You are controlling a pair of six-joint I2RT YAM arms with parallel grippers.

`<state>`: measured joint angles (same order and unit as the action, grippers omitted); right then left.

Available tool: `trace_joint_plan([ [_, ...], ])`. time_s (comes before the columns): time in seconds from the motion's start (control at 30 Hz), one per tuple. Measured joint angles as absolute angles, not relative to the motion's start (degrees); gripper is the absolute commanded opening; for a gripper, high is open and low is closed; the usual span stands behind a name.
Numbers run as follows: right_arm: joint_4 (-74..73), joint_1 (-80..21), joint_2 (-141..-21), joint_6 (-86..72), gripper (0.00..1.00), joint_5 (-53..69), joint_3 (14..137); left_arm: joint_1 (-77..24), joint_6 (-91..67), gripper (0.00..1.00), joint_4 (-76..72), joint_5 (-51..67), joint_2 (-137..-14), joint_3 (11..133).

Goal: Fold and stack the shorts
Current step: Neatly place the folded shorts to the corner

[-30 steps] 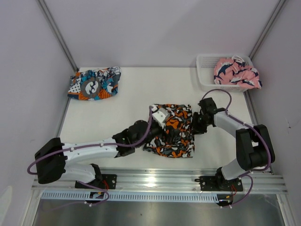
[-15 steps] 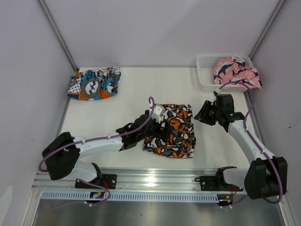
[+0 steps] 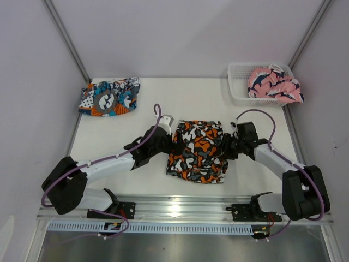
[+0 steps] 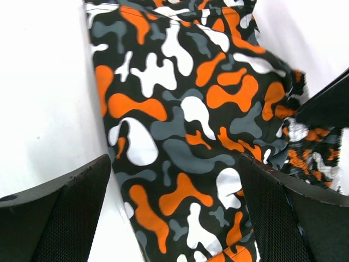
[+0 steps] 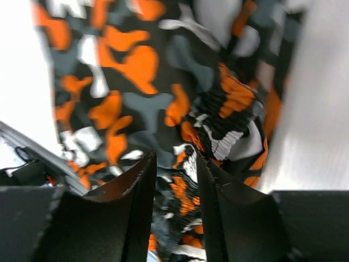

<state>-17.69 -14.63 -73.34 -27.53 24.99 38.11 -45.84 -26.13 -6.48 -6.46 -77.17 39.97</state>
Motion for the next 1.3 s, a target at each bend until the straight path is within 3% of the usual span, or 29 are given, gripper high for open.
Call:
trace_joint_plan([
  [0.43, -14.1, -10.9, -81.0, -29.0, 0.35, 21.9, 35.6, -43.6, -28.2, 0.99, -4.6, -3.7, -74.0, 35.8],
  [0.57, -10.2, -11.8, -81.8, -31.8, 0.31, 21.7, 34.7, -43.6, -30.7, 0.99, -2.8, -3.4, -69.1, 32.2],
  [0.77, 1.5, -17.3, -79.4, -41.4, 0.35, 18.3, 28.9, -43.6, -34.7, 0.99, 2.0, -3.6, -58.0, 28.1],
  [0.93, 2.6, -22.3, -79.2, -46.2, 0.31, 13.1, 29.0, -43.6, -40.0, 0.99, 6.3, -4.4, -49.4, 25.2],
  [1.3, 7.9, -33.3, -84.5, -59.9, 0.33, 1.4, 31.9, -43.5, -53.7, 0.99, 17.4, -7.0, -38.7, 17.8],
])
